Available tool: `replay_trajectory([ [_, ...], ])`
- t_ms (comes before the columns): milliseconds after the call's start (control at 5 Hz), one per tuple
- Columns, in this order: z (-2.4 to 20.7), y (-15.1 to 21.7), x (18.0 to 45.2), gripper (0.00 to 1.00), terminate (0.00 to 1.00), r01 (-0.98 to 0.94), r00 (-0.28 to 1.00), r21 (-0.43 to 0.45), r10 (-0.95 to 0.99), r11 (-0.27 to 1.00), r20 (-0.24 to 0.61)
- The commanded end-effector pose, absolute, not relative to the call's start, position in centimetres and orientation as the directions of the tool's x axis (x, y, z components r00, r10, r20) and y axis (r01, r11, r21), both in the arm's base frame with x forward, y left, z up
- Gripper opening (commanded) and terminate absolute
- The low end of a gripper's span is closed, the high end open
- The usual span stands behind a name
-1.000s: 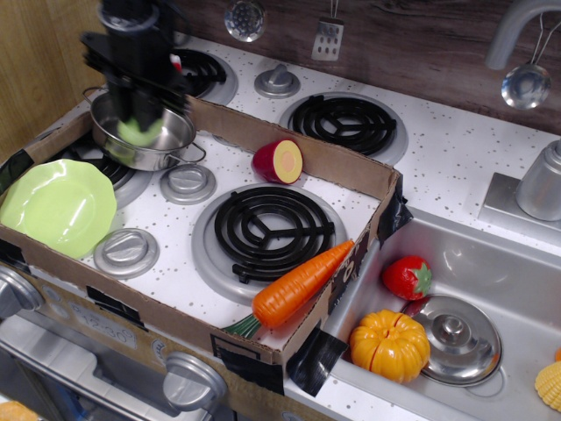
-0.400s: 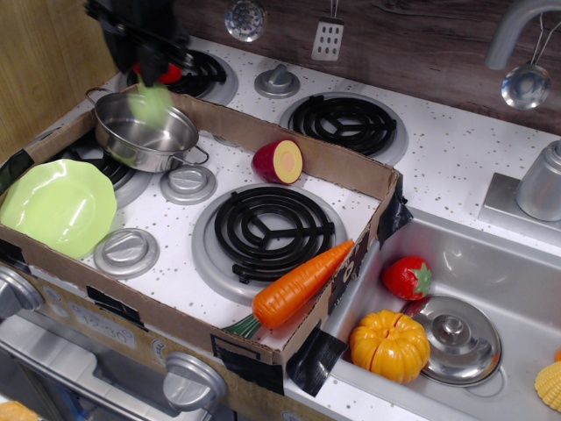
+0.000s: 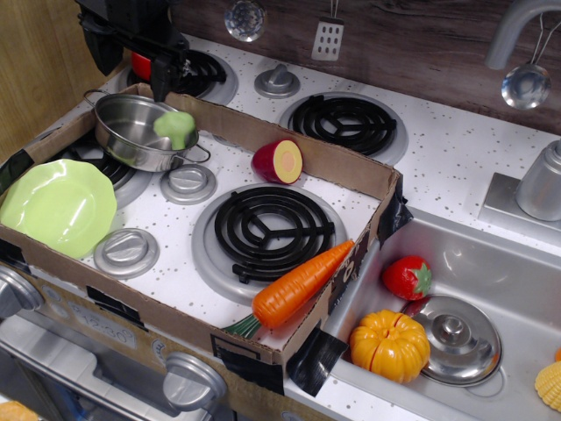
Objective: Put broccoli in pot
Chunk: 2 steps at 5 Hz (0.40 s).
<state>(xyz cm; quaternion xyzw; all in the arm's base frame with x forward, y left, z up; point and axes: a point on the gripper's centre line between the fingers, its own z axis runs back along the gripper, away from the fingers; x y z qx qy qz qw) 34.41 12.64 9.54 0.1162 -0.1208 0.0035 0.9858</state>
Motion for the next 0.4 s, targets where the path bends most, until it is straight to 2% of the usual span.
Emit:
replay_trajectory([
  [0,12.5,11.14,34.5,1.0,0.0,-0.057,0.954,0.258,-0.024,0.964,0.299],
  [200,12.5,11.14,34.5,1.0,1.0,-0.057,0.954,0.258,-0.024,0.964,0.299],
])
